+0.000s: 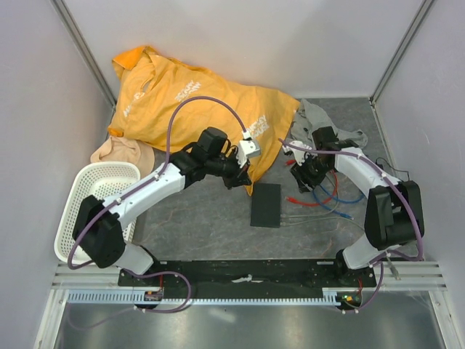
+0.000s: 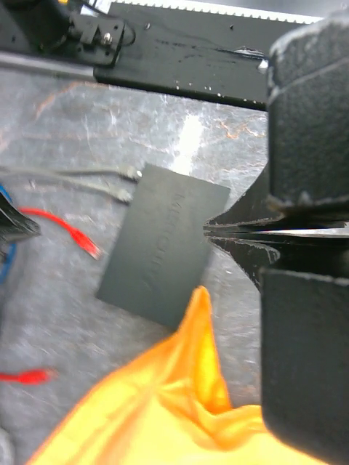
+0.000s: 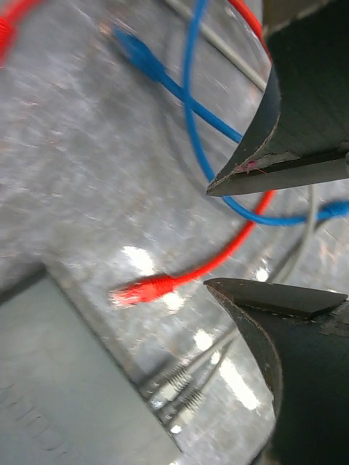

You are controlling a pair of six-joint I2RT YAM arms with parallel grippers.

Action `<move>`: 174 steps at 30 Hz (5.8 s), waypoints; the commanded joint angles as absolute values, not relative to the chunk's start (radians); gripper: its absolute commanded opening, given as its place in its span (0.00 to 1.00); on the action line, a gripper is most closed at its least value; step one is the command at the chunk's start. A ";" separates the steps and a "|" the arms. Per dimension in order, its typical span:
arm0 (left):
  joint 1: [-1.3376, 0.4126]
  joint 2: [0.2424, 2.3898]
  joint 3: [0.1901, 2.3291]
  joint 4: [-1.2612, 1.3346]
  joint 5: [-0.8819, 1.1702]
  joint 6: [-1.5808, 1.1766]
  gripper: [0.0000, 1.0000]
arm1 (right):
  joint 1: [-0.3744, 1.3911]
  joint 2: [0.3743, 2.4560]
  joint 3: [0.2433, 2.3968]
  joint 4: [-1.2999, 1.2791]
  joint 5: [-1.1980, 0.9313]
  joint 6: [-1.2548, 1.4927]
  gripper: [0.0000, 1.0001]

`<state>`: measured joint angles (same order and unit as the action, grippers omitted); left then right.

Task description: Pull the plug from the switch port

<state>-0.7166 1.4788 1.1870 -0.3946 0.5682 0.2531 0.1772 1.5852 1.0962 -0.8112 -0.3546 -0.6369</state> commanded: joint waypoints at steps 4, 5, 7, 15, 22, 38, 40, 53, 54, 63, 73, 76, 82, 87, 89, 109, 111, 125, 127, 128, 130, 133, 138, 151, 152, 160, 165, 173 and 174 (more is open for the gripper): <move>-0.628 1.534 1.150 -0.404 0.566 0.086 0.01 | 0.294 1.623 1.046 -0.678 -0.305 -0.707 0.56; -0.618 1.539 1.154 -0.393 0.587 0.063 0.01 | 0.305 1.632 1.037 -0.681 -0.290 -0.703 0.57; -0.592 1.539 1.155 -0.359 0.594 0.010 0.02 | 0.308 1.643 1.035 -0.692 -0.275 -0.701 0.57; -0.575 1.557 1.164 -0.278 0.569 0.035 0.02 | 0.310 1.603 1.005 -0.741 -0.216 -0.729 0.61; -0.575 1.650 1.190 -0.261 0.597 -0.020 0.02 | 0.318 1.632 0.919 -0.703 -0.180 -0.736 0.61; -0.586 1.769 1.290 -0.264 0.634 -0.031 0.02 | 0.130 1.554 1.652 -0.839 -0.057 -0.618 0.00; -0.588 1.781 1.305 -0.267 0.643 -0.031 0.02 | 0.049 1.557 1.698 -0.824 -0.077 -0.571 0.00; -0.588 1.845 1.356 -0.265 0.706 -0.069 0.02 | -0.244 1.491 1.408 -0.664 0.136 -0.626 0.00; -0.588 1.848 1.353 -0.264 0.707 -0.078 0.02 | -0.242 1.494 1.381 -0.660 0.143 -0.632 0.00; -0.589 1.838 1.312 -0.250 0.716 -0.074 0.02 | -0.242 1.575 1.238 -0.805 -0.105 -0.603 0.27; -0.595 1.868 1.310 -0.241 0.813 -0.052 0.03 | -0.066 1.521 1.410 -0.923 -0.383 -0.543 0.98; -0.604 1.884 1.289 -0.235 0.874 -0.023 0.05 | -0.011 1.494 1.350 -0.936 -0.599 -0.549 0.98; -0.611 1.878 1.187 -0.146 0.954 -0.002 0.05 | 0.037 1.791 1.357 -1.291 -0.859 -0.811 0.87; -0.617 1.914 1.192 -0.161 1.006 0.043 0.02 | 0.037 1.943 1.387 -1.434 -0.903 -0.956 0.92; -0.636 1.910 1.180 -0.166 0.976 0.089 0.02 | 0.040 1.997 1.391 -1.454 -0.902 -0.988 0.88; -0.865 1.747 0.919 -0.183 0.657 0.338 0.02 | 0.104 2.218 1.351 -1.399 -0.968 -0.942 0.69; -0.867 1.772 0.930 -0.135 0.617 0.308 0.01 | 0.110 2.227 1.353 -1.390 -0.968 -0.933 0.69; -0.762 1.770 1.028 -0.127 0.300 0.287 0.01 | 0.120 2.218 1.341 -1.195 -0.977 -0.706 0.65; -0.735 1.717 1.029 -0.167 0.527 0.323 0.02 | 0.120 2.218 1.345 -1.145 -0.986 -0.660 0.64; -0.729 1.698 1.029 -0.170 0.593 0.331 0.02 | 0.121 2.214 1.348 -1.122 -0.983 -0.605 0.64; -0.729 1.666 1.045 -0.146 0.660 0.275 0.02 | 0.120 2.203 1.347 -1.060 -0.976 -0.566 0.63; -0.729 1.687 1.089 -0.077 0.663 0.163 0.01 | 0.121 2.171 1.301 -0.951 -0.942 -0.462 0.61; -0.726 1.816 1.184 -0.028 0.641 0.009 0.01 | 0.120 2.105 1.218 -0.721 -0.868 -0.260 0.60; -0.719 2.011 1.276 -0.089 0.581 -0.120 0.02 | 0.114 2.187 1.240 -0.689 -0.953 -0.252 0.57; -0.719 2.014 1.269 -0.092 0.565 -0.115 0.02 | 0.112 2.189 1.235 -0.690 -0.947 -0.261 0.57; -0.712 2.028 1.258 -0.103 0.555 -0.101 0.02 | 0.091 2.187 1.192 -0.721 -0.950 -0.302 0.55; -0.707 2.029 1.256 -0.106 0.563 -0.100 0.02 | 0.081 2.204 1.230 -0.794 -0.922 -0.368 0.51; -0.707 2.023 1.246 -0.095 0.568 -0.095 0.02 | 0.084 2.195 1.275 -0.831 -0.854 -0.376 0.45; -0.707 2.023 1.247 -0.094 0.568 -0.094 0.02 | 0.084 2.195 1.275 -0.833 -0.854 -0.377 0.45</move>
